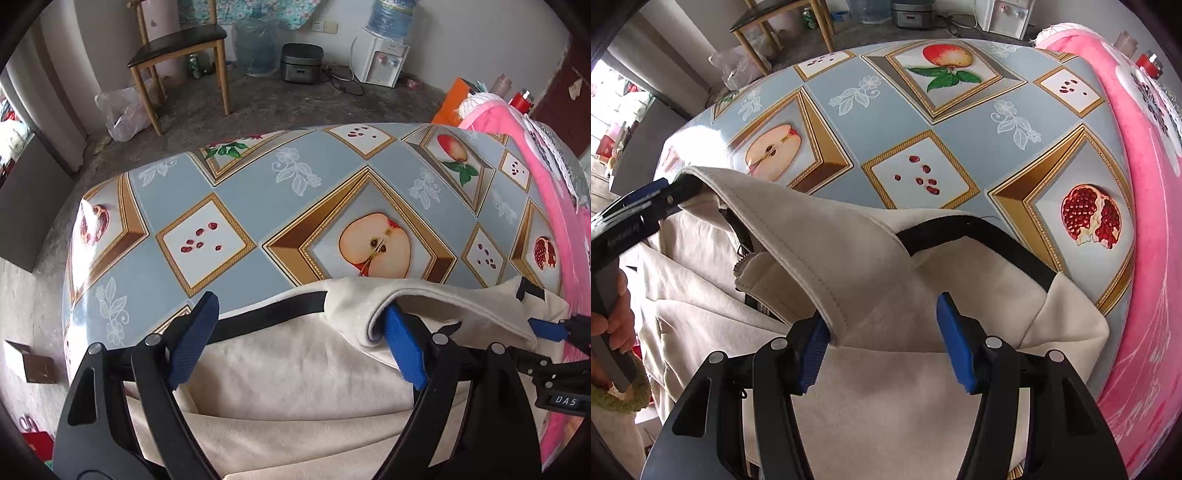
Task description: Fold large clothes
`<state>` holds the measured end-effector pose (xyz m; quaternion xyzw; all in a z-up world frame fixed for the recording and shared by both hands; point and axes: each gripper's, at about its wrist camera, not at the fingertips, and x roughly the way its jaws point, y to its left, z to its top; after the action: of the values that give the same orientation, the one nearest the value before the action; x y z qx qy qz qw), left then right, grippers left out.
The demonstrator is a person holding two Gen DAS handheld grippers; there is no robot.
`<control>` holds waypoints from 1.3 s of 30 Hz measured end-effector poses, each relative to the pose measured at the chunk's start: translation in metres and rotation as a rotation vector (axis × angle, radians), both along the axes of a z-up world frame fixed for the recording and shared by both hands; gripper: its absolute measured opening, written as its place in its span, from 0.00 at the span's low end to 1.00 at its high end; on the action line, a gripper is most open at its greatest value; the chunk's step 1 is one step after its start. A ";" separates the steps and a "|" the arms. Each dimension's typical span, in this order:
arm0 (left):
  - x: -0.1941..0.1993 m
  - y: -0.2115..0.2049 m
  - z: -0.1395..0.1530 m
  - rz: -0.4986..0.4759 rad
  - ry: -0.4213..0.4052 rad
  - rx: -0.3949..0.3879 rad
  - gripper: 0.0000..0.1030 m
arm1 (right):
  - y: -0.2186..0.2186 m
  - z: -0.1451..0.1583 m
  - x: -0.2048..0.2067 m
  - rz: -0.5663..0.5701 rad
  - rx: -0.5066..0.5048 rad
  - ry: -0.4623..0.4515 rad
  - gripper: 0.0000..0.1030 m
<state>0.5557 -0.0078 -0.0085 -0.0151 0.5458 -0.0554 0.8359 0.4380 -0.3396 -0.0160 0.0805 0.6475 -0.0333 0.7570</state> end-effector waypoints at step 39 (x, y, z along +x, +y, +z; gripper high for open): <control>-0.027 0.020 -0.036 -0.134 0.039 0.075 0.80 | 0.070 -0.006 0.097 -0.121 0.103 -0.087 0.14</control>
<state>0.5285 0.0124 -0.0445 0.0515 0.5636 -0.0905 0.8195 0.5354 -0.2695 -0.0222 0.1597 0.6087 -0.0421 0.7760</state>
